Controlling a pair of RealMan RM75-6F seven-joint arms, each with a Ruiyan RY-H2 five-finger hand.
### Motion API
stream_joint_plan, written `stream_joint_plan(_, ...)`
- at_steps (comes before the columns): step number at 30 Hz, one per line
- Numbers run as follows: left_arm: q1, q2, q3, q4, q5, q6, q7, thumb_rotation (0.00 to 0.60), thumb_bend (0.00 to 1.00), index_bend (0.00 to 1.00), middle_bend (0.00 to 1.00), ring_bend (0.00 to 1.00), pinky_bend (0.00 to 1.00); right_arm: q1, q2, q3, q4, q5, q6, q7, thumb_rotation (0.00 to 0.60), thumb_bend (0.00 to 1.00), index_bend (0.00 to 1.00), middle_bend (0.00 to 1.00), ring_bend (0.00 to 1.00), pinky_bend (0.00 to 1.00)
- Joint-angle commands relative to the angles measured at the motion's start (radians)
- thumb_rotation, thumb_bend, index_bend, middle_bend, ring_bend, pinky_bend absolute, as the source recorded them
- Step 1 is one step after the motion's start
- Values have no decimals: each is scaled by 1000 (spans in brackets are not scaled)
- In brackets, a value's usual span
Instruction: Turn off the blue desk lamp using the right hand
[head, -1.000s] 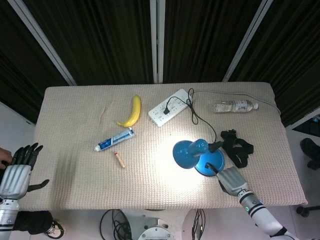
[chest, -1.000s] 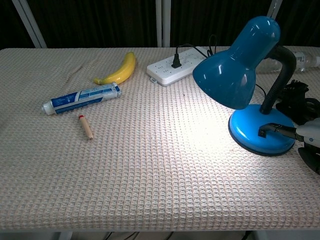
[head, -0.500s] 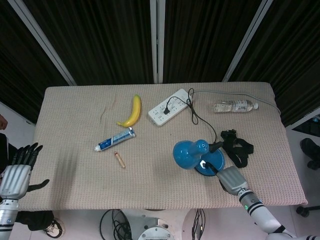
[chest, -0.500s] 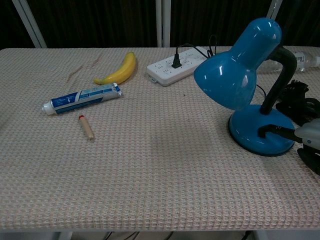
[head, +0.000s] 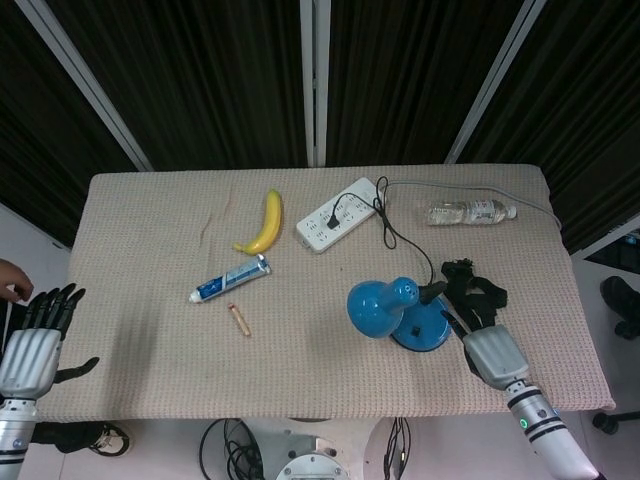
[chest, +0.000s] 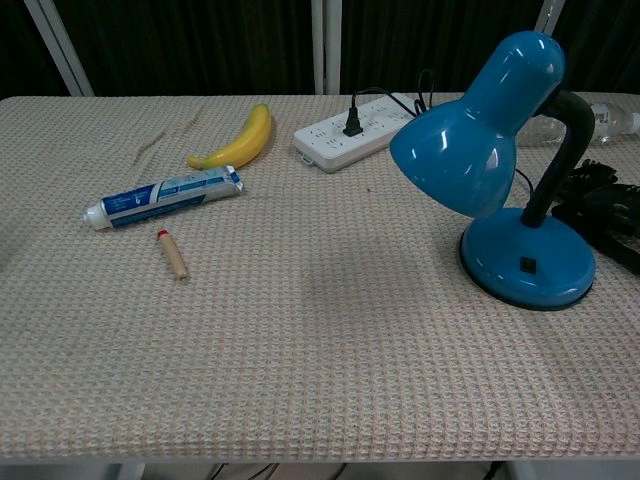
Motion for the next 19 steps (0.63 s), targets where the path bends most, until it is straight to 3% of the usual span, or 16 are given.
stream_joint_plan(1, 0, 1, 2, -7, 6, 3, 7, 600, 0, 0, 0, 0, 0, -106, 89, -44, 30, -136, 156, 165, 600, 768, 0, 948, 916, 876)
stream_joint_plan(4, -1, 3, 3, -18, 14, 7, 17, 600, 0, 0, 0, 0, 0, -180, 104, -30, 116, -205, 315, 309, 600, 681, 0, 911, 890, 858)
stream_joint_plan(5, -1, 4, 3, -21, 16, 8, 20, 600, 0, 0, 0, 0, 0, -201, 97, -18, 152, -221, 369, 356, 600, 609, 0, 824, 835, 827)
stream_joint_plan(7, -2, 5, 3, -30, 20, 10, 27, 600, 0, 0, 0, 0, 0, -238, 76, 10, 241, -242, 462, 447, 600, 404, 0, 483, 554, 670)
stream_joint_plan(9, 0, 5, 4, -38, 24, 15, 36, 600, 0, 0, 0, 0, 0, -269, 70, 28, 299, -226, 504, 492, 600, 138, 0, 95, 121, 307)
stream_joint_plan(10, 2, 5, 5, -41, 26, 18, 39, 600, 0, 0, 0, 0, 0, -278, 69, 36, 307, -214, 512, 497, 600, 75, 0, 31, 32, 190)
stream_joint_plan(11, 4, 5, 6, -43, 26, 21, 42, 600, 0, 0, 0, 0, 0, -285, 70, 40, 308, -204, 512, 504, 600, 20, 0, 1, 0, 57)
stream_joint_plan(12, 6, 7, 7, -45, 26, 23, 45, 600, 0, 0, 0, 0, 0, -291, 74, 43, 302, -189, 501, 514, 600, 3, 0, 0, 0, 5)
stream_joint_plan(19, 14, 20, 8, -65, 25, 33, 66, 600, 0, 0, 0, 0, 0, -299, 52, 71, 319, -157, 454, 512, 600, 0, 0, 0, 0, 0)
